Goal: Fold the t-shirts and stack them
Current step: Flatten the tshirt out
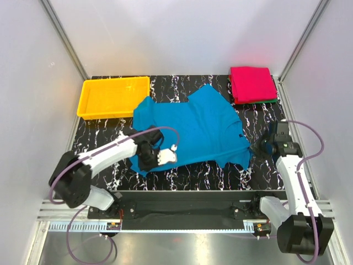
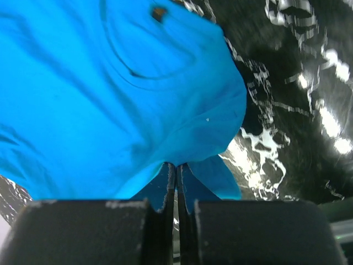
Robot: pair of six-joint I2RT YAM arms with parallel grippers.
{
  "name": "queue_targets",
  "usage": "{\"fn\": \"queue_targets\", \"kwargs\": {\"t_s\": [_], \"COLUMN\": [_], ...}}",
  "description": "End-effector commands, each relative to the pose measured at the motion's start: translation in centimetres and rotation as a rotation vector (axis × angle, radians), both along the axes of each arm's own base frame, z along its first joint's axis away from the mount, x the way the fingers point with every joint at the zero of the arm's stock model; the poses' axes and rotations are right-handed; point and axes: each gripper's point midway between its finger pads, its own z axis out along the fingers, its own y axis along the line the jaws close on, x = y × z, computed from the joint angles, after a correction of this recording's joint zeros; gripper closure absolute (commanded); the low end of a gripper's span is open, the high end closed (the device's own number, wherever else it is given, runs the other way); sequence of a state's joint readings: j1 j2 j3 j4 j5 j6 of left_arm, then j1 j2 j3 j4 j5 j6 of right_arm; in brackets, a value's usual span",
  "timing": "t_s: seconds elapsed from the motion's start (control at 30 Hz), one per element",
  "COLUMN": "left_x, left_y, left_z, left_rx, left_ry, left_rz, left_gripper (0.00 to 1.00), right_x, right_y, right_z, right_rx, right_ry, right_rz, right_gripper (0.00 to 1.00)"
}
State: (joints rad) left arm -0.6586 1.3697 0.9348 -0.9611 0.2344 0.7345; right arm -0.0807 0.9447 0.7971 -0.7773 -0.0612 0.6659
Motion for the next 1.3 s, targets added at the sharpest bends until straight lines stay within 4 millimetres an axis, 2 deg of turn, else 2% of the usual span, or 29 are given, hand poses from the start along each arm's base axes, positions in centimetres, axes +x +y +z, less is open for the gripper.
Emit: {"fn": "queue_targets", "kwargs": {"t_s": [0.0, 0.13, 0.23, 0.27, 0.3, 0.37, 0.4, 0.47, 0.5, 0.6, 0.63, 0.67, 0.73, 0.8, 0.87, 0.97, 1.07, 1.27], "left_x": [-1.6, -2.4, -2.2, -1.5, -0.8, 1.7, 2.0, 2.0, 1.9, 1.4, 1.7, 1.0, 1.0, 0.4, 0.5, 1.3, 2.1, 3.1], "left_y": [1.1, 2.6, 3.0, 2.7, 2.2, 1.4, 1.2, 1.7, 1.8, 4.1, 4.8, 5.5, 5.9, 7.1, 7.3, 6.7, 6.2, 6.6], "left_z": [-2.6, -3.6, -3.2, -3.2, -3.0, -2.2, -1.2, 0.0, 1.6, 2.2, 1.6, -0.3, -2.1, -4.4, -5.4, -5.4, -5.5, -5.8], "left_rx": [0.099, 0.159, 0.173, 0.159, 0.139, 0.102, 0.061, 0.005, -0.054, -0.082, -0.051, -0.006, 0.032, 0.113, 0.133, 0.106, 0.097, 0.132], "left_ry": [0.075, 0.088, 0.061, 0.026, -0.015, -0.125, -0.157, -0.166, -0.204, -0.253, -0.281, -0.246, -0.235, -0.191, -0.184, -0.211, -0.225, -0.254], "left_rz": [-0.034, -0.089, -0.090, -0.076, -0.057, 0.055, 0.082, 0.143, 0.160, 0.221, 0.235, 0.235, 0.231, 0.222, 0.213, 0.219, 0.239, 0.273], "left_gripper": [1.00, 1.00, 0.93, 0.82, 0.60, 0.39, 0.28, 0.26, 0.25, 0.24, 0.30, 0.34, 0.43, 0.44, 0.40, 0.29, 0.27, 0.27], "right_x": [1.0, 0.0, -0.5, -0.6, -0.8, -0.5, -0.4, -0.1, 0.0, 0.6, 0.7, 1.0, 1.3, 1.6, 1.6, 1.5, 1.3, 1.4], "right_y": [-0.6, -0.1, -0.1, -0.1, -0.2, -0.4, -0.4, -0.4, -0.4, -0.2, -0.1, -0.1, 0.3, 0.5, 0.5, 0.3, 0.1, 0.1], "right_z": [0.5, -1.2, -1.7, -1.9, -2.1, -2.3, -2.4, -2.7, -3.0, -3.3, -3.4, -3.5, -3.9, -3.8, -3.7, -3.5, -3.4, -3.5], "right_rx": [0.019, 0.046, 0.041, 0.041, 0.035, 0.024, 0.022, 0.019, 0.018, 0.025, 0.028, 0.034, 0.051, 0.065, 0.066, 0.054, 0.042, 0.041], "right_ry": [-0.080, -0.028, -0.011, -0.005, 0.001, -0.003, -0.005, -0.002, 0.009, 0.011, 0.011, 0.003, 0.013, 0.011, 0.010, -0.002, -0.008, -0.002], "right_rz": [-0.087, -0.081, -0.078, -0.079, -0.076, -0.078, -0.074, -0.070, -0.064, -0.045, -0.043, -0.042, -0.033, -0.027, -0.028, -0.036, -0.037, -0.031], "right_gripper": [1.00, 1.00, 1.00, 1.00, 1.00, 1.00, 1.00, 1.00, 1.00, 1.00, 1.00, 1.00, 1.00, 1.00, 1.00, 1.00, 1.00, 1.00]}}
